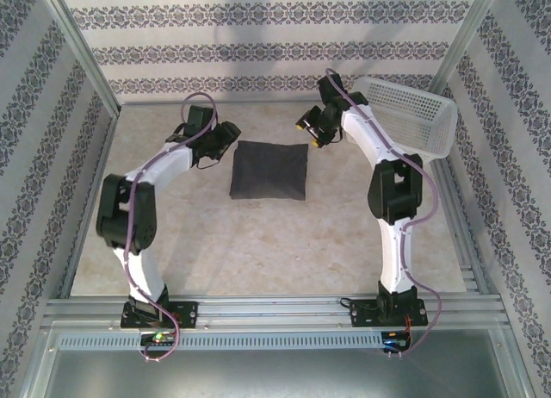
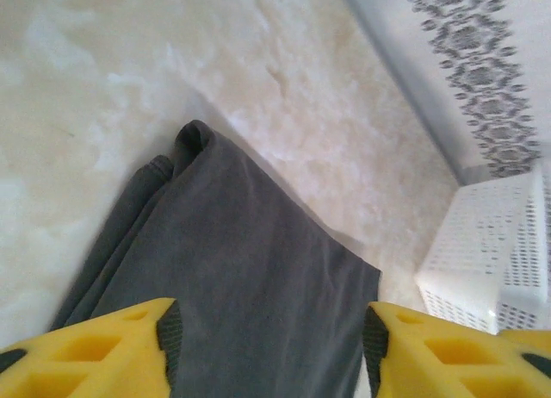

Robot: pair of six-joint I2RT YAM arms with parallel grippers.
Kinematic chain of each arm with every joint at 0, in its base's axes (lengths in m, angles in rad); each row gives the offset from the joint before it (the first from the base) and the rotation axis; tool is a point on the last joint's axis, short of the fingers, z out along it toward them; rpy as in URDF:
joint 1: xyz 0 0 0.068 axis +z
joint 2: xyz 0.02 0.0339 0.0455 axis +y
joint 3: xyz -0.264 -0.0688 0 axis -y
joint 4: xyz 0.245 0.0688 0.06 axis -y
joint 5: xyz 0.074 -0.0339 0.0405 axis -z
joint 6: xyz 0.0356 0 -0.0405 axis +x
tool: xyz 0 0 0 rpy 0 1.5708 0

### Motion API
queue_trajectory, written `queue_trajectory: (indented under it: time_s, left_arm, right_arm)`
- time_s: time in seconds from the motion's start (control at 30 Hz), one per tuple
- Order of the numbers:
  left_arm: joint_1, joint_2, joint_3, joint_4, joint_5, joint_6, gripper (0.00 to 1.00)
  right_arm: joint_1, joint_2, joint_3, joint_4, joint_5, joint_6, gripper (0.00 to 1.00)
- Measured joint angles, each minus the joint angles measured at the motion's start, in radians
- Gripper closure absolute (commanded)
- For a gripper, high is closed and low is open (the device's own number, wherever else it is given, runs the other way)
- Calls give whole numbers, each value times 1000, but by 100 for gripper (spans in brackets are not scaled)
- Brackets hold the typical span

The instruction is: Fold and stack the t-shirts

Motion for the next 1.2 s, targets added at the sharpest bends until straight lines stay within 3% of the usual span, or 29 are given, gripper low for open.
queue_trajectory:
  time_s: [0.13,0.3,0.5,0.87,1.03,1.2]
  left_arm:
    - [-65,-271,-210,-3,-41,-89,45]
    - [-291,-408,-467,109,-101,-301,40]
    - [-426,-243,-580,306,-234,-535,33]
    - [-562,11,-472,551,-435,-777,36]
    - [-561,116,-423,592,-490,-816,54]
    - [-533,185,-391,673,-497,-818,94]
  right_arm:
    - [3,-290,-352,162,-6,-34,44]
    - [11,-607,-822,454,-96,-16,37]
    - [22,-750,-1195,726,-223,64,33]
    - [-72,-977,-1367,773,-305,84,34]
    - [-109,-1033,-1405,761,-330,82,34]
    - [-116,-1048,-1418,747,-346,81,35]
